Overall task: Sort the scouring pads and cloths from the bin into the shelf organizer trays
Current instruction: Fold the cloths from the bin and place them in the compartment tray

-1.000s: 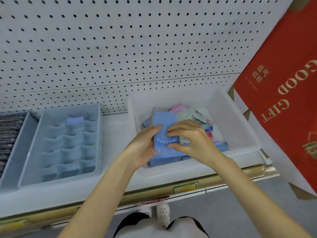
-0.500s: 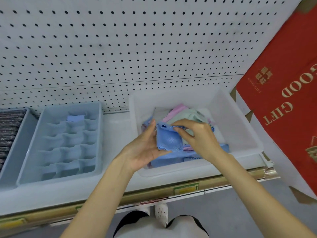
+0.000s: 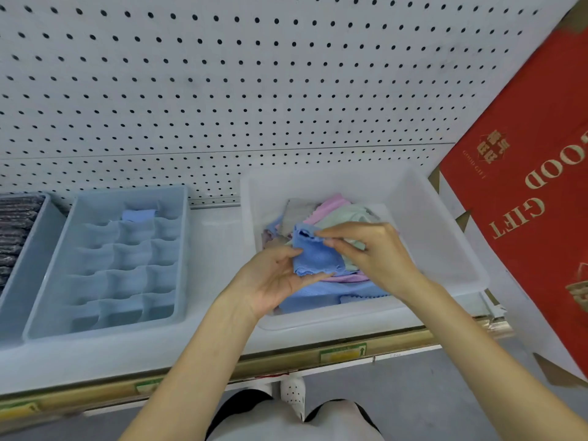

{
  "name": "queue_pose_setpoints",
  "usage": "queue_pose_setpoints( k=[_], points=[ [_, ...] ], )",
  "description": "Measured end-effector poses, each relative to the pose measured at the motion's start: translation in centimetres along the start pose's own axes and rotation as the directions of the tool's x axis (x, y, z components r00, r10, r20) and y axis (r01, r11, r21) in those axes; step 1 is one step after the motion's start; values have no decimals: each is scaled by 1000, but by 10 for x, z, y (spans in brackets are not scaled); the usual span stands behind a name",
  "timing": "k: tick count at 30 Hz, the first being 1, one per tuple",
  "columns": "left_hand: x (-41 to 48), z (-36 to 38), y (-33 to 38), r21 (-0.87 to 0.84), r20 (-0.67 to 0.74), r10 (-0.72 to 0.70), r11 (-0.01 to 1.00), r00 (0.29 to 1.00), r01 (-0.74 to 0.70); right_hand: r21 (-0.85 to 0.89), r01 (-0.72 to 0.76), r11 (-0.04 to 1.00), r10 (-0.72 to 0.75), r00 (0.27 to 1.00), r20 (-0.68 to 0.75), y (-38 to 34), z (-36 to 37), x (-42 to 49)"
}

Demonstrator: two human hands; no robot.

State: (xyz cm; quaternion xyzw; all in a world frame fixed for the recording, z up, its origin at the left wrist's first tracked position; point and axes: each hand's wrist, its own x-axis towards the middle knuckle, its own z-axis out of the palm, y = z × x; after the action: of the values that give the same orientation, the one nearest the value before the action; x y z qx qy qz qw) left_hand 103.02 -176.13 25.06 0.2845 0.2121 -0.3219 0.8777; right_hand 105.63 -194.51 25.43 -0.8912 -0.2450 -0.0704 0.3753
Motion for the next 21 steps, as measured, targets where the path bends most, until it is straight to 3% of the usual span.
queue_pose_setpoints(
  k=[2,7,12,21],
  points=[
    [1,0,0,-27,-30,0,1000,1000,-1,-17,40,999,-39,998,41,2,4,-6],
    [-1,3,0,-35,-28,10,999,1000,-11,56,32,998,-31,999,-12,-1,3,-10],
    [-1,6,1,-87,-42,-18,996,999,15,89,32,996,-37,997,62,-2,8,-15],
    [5,4,0,99,-41,63,993,997,-59,29,58,998,-62,982,177,0,8,-20]
  ],
)
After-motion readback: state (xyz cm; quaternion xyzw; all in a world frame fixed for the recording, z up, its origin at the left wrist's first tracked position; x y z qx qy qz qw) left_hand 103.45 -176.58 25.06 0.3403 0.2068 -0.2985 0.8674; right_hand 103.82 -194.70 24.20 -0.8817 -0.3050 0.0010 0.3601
